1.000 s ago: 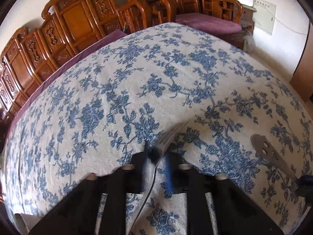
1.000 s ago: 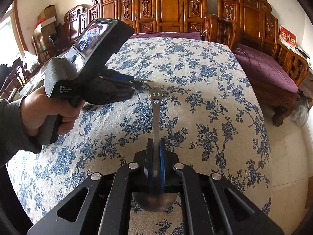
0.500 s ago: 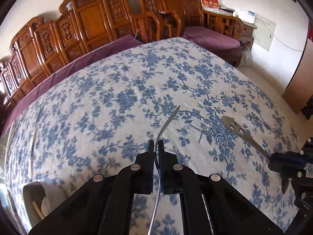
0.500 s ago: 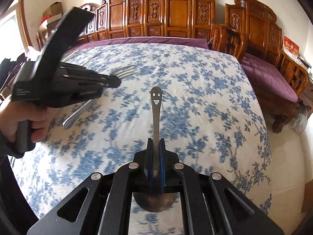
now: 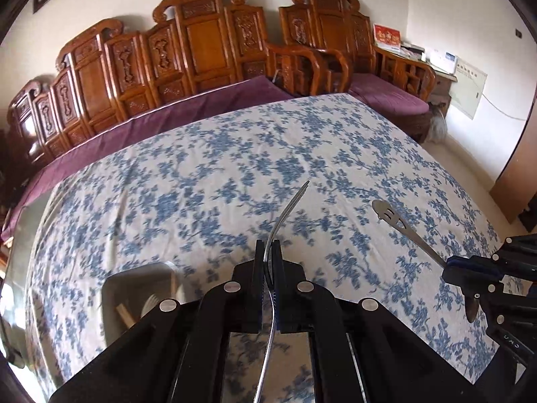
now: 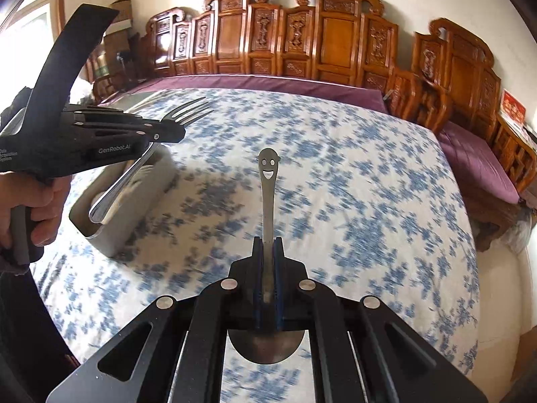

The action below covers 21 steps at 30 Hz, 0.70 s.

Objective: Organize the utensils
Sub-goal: 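Carry the metal fork and knife to the grey tray with the left tool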

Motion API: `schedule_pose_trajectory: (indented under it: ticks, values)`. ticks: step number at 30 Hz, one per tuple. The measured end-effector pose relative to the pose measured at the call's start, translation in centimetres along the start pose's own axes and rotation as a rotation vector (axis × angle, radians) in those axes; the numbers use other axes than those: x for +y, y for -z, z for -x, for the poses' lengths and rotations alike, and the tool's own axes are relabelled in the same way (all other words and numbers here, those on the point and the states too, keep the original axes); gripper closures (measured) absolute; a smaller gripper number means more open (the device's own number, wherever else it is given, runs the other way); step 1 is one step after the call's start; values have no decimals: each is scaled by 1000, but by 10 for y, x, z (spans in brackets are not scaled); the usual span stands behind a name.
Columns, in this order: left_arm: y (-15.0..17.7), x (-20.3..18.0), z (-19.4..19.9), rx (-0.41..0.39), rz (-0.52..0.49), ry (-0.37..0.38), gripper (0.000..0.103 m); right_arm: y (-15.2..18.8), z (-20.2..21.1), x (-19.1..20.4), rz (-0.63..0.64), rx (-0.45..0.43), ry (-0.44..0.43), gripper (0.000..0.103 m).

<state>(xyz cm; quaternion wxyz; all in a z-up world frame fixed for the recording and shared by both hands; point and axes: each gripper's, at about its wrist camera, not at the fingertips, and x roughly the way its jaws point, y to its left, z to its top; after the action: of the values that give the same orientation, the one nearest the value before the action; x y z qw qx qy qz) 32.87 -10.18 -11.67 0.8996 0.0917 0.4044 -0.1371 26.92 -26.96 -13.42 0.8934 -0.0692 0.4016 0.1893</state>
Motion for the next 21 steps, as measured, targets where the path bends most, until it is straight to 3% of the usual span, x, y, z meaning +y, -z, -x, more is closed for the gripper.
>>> schedule_pose_trajectory:
  ticks: [13, 21]
  values:
    - [40, 98, 7, 17, 148, -19, 100, -27, -36, 83, 68, 12, -93, 96]
    - [51, 114, 7, 1, 165, -3, 100, -29, -44, 98, 86, 28, -103, 96]
